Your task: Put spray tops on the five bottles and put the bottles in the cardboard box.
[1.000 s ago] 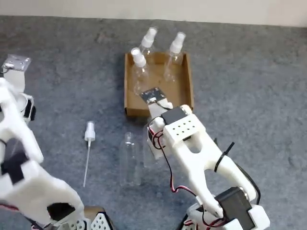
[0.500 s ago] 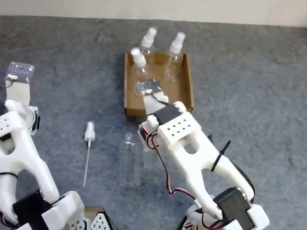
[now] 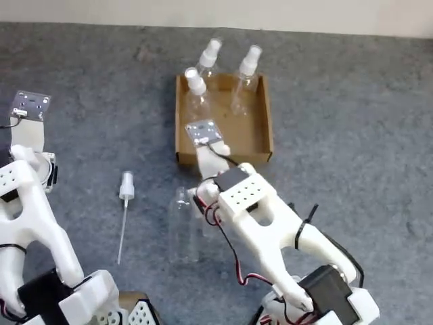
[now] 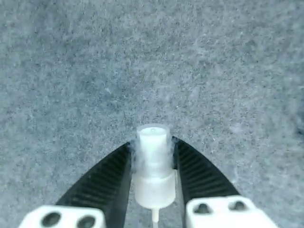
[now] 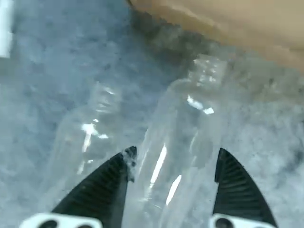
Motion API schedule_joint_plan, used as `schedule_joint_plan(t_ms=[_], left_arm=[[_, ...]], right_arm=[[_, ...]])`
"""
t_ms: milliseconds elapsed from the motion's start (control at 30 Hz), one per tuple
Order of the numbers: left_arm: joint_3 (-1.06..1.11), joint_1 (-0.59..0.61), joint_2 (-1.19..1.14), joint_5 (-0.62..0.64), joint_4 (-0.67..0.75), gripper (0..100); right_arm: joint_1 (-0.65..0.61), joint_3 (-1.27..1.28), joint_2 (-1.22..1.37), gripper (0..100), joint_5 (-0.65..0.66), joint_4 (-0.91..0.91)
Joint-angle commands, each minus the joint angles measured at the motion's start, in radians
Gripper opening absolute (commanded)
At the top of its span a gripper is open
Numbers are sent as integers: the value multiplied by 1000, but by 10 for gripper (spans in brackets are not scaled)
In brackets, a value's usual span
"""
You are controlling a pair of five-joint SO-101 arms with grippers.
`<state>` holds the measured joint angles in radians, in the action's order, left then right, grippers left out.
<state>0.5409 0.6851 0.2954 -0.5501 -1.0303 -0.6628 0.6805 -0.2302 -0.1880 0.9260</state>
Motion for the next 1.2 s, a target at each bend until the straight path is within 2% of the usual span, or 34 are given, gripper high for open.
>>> schedule_joint_plan(t_ms=[0,133,333,533,667,800,867,967,1167], left_arm=[[-4,-19,45,6,17,2],[-5,-19,45,6,14,2],[-12,-19,45,6,11,2],[-15,-21,47,6,11,2],[-24,-36,48,8,-23,2],[-110,-101,48,8,-212,2],[-157,-156,48,9,-307,2],[-193,-274,48,38,-404,2],[-189,-518,48,235,-413,2]], right_arm=[[42,22,-21,217,-5,-30],[51,77,-22,194,-3,-25],[102,105,-33,25,12,-12],[236,97,-65,5,204,213],[395,105,-246,4,379,302],[641,105,-427,4,586,366],[786,102,-440,4,680,366],[944,97,-357,4,772,303],[1099,15,-4,4,779,62]])
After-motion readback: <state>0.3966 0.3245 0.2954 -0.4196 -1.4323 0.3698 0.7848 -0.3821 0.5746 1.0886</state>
